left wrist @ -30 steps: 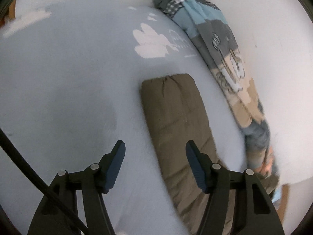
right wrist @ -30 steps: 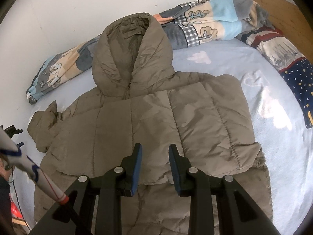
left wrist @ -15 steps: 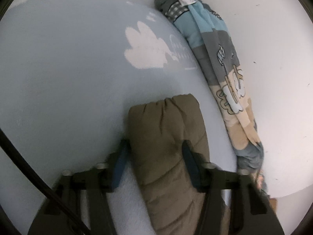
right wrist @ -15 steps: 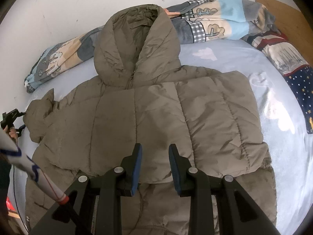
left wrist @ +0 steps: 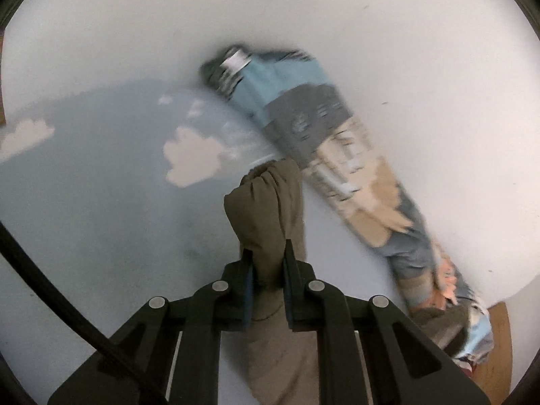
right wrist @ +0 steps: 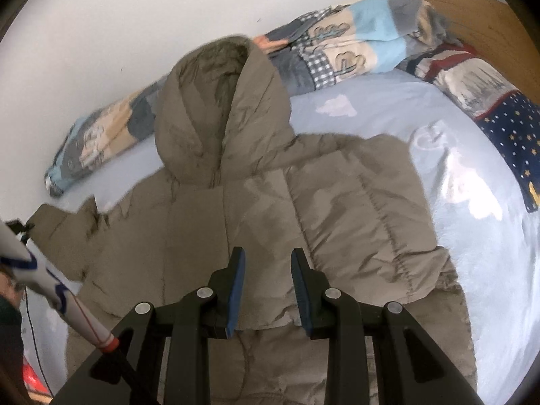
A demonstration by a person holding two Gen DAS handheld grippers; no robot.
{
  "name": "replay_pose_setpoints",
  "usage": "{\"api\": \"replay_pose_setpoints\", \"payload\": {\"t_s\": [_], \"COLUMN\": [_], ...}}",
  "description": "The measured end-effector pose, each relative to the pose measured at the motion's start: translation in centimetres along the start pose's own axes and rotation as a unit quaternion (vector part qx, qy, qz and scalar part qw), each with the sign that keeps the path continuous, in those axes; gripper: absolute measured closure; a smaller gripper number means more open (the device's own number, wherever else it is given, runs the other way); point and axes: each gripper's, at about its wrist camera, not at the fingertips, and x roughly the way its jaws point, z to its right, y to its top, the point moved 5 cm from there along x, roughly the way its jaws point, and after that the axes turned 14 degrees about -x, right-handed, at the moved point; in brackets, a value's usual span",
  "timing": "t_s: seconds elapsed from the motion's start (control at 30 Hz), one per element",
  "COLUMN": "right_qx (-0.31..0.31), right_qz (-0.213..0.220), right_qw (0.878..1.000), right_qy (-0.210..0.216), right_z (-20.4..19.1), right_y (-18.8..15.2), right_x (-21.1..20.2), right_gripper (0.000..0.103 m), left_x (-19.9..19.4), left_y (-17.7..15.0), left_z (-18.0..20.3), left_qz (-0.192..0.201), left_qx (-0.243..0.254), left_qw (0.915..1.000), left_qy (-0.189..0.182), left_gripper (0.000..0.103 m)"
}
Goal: Fold large clothes
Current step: 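Grasp the other sleeve cuff with the left gripper and lift it, then fold the held sleeve across the jacket front toward the right tool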
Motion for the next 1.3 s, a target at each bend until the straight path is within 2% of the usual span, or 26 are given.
{"api": "replay_pose_setpoints", "payload": {"t_s": [0.17, 0.3, 0.43, 0.6, 0.7, 0.83, 0.93, 1.0, 1.07, 1.13, 1.2, 1.23, 1.27, 1.3], "right_qx": [0.033, 0.064, 0.089, 0.126, 0.139, 0.157, 0.168, 0.173, 0.177, 0.181, 0.183, 0.182, 0.181, 0.180], "right_qz": [0.021, 0.038, 0.057, 0.068, 0.078, 0.090, 0.094, 0.096, 0.097, 0.095, 0.093, 0.091, 0.090, 0.089], "right_qw": [0.999, 0.997, 0.994, 0.990, 0.987, 0.984, 0.981, 0.980, 0.979, 0.979, 0.979, 0.979, 0.979, 0.980], "right_qy": [-0.003, 0.001, 0.002, 0.008, 0.004, -0.001, 0.000, -0.001, -0.002, 0.001, 0.007, 0.012, 0.014, 0.017], "right_z": [1.8, 3.6, 5.6, 8.5, 10.1, 12.2, 13.2, 13.9, 14.3, 14.4, 14.4, 14.2, 14.1, 13.9], "right_y": [0.5, 0.8, 1.0, 0.7, 0.5, 0.4, 0.2, 0.2, 0.1, 0.1, 0.1, 0.1, 0.2, 0.2], "right_x": [-1.9, -3.5, -5.2, -7.0, -8.3, -9.8, -10.3, -10.7, -10.9, -10.9, -10.8, -10.8, -10.7, -10.6], "right_gripper": [0.073, 0.073, 0.073, 0.073, 0.073, 0.072, 0.073, 0.072, 0.072, 0.072, 0.072, 0.072, 0.072, 0.068], "left_x": [-7.4, -12.9, -16.8, -19.2, -18.7, -16.0, -12.9, -11.5, -8.9, -7.1, -6.4, -6.8, -7.5, -8.2], "left_y": [-1.6, -5.6, -12.2, -23.1, -30.0, -38.8, -45.5, -50.9, -54.9, -57.5, -60.1, -60.6, -60.6, -60.3], "left_z": [6.3, 12.6, 18.6, 25.3, 27.7, 28.3, 26.3, 24.5, 22.9, 21.8, 21.0, 20.9, 21.1, 21.0], "left_qz": [0.028, 0.033, 0.024, -0.033, -0.075, -0.122, -0.147, -0.168, -0.191, -0.209, -0.236, -0.239, -0.237, -0.233], "left_qx": [0.052, 0.109, 0.175, 0.239, 0.272, 0.308, 0.331, 0.356, 0.385, 0.415, 0.450, 0.459, 0.470, 0.474], "left_qw": [0.9975, 0.9900, 0.9769, 0.9542, 0.9397, 0.9253, 0.9186, 0.9106, 0.8977, 0.8828, 0.8602, 0.8544, 0.8485, 0.8466], "left_qy": [-0.039, -0.083, -0.120, -0.177, -0.194, -0.184, -0.157, -0.126, -0.096, -0.070, -0.045, -0.044, -0.053, -0.063], "left_gripper": [0.090, 0.090, 0.090, 0.089, 0.089, 0.089, 0.089, 0.089, 0.089, 0.084, 0.072, 0.068, 0.060, 0.053]}}
